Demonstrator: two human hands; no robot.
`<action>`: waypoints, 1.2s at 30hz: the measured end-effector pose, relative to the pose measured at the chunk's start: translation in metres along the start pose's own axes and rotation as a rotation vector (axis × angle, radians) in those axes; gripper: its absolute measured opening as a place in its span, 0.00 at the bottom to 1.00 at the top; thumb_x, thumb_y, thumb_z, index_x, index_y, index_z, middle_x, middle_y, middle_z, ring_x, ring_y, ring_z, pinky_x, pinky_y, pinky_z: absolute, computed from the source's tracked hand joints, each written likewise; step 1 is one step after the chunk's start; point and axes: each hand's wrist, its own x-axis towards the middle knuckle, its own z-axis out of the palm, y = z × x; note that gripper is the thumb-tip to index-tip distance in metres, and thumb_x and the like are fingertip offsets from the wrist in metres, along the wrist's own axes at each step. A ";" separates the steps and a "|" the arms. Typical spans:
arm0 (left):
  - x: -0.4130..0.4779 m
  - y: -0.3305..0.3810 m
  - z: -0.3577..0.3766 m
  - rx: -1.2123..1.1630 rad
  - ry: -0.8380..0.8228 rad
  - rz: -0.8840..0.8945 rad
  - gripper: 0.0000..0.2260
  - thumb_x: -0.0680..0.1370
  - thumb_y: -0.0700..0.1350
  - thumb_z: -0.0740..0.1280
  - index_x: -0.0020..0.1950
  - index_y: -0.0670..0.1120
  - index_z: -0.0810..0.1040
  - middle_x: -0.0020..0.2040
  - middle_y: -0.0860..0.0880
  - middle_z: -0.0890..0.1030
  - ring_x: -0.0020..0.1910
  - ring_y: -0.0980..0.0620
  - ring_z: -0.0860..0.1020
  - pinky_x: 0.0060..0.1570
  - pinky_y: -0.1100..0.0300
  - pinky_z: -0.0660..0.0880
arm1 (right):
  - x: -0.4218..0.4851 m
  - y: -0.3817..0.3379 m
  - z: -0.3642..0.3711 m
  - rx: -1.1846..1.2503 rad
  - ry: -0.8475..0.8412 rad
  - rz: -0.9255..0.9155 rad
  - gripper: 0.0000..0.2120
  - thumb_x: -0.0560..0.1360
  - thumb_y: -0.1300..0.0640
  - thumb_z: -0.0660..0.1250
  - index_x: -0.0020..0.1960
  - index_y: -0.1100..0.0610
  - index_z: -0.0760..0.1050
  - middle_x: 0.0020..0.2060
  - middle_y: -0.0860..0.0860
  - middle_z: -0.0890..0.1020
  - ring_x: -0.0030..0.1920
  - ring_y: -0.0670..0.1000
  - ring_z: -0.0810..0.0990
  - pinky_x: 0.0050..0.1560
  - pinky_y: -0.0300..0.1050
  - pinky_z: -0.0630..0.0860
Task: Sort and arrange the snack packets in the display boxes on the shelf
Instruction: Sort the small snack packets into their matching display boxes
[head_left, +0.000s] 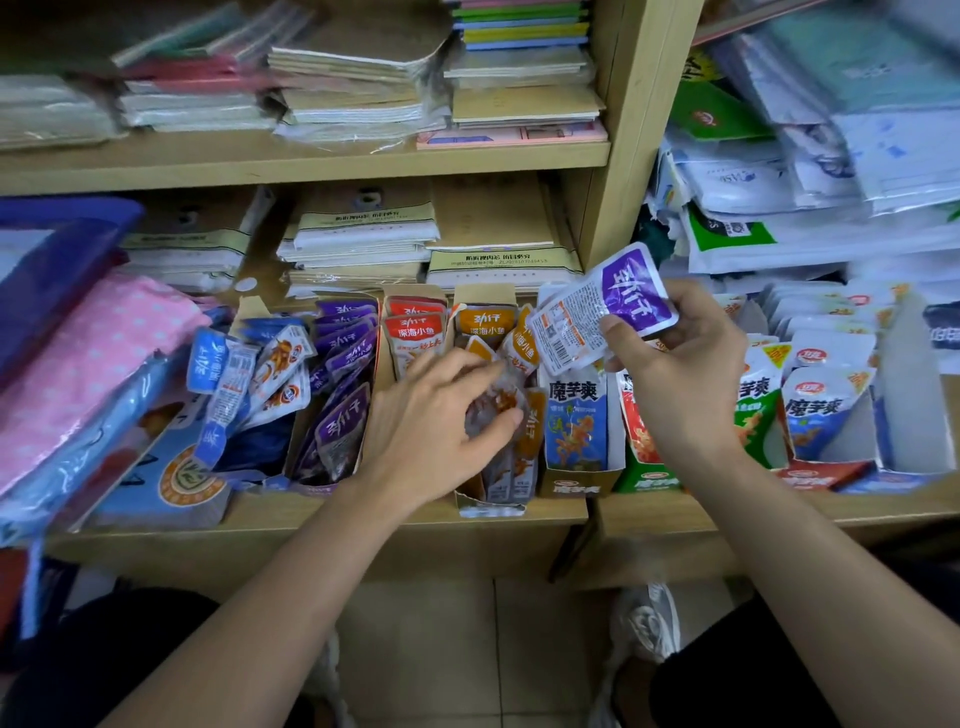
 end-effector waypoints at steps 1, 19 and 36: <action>-0.002 -0.002 0.000 -0.015 0.010 0.059 0.27 0.79 0.67 0.56 0.70 0.54 0.77 0.63 0.57 0.78 0.60 0.53 0.73 0.44 0.57 0.76 | 0.000 -0.001 0.001 -0.001 -0.006 -0.005 0.10 0.75 0.62 0.74 0.53 0.57 0.76 0.46 0.50 0.84 0.41 0.47 0.84 0.33 0.33 0.77; -0.033 -0.020 -0.026 -0.271 0.103 0.163 0.15 0.78 0.55 0.70 0.60 0.50 0.84 0.56 0.54 0.84 0.56 0.57 0.80 0.55 0.51 0.79 | -0.009 -0.005 0.023 0.050 -0.123 0.008 0.07 0.76 0.62 0.73 0.53 0.57 0.78 0.47 0.54 0.85 0.40 0.48 0.85 0.34 0.37 0.79; -0.086 -0.099 -0.047 -0.171 0.392 -0.648 0.07 0.72 0.47 0.77 0.37 0.48 0.82 0.30 0.54 0.82 0.30 0.54 0.79 0.30 0.71 0.61 | -0.032 -0.015 0.115 0.065 -0.506 -0.181 0.06 0.79 0.61 0.69 0.55 0.53 0.79 0.50 0.51 0.85 0.52 0.50 0.84 0.50 0.50 0.82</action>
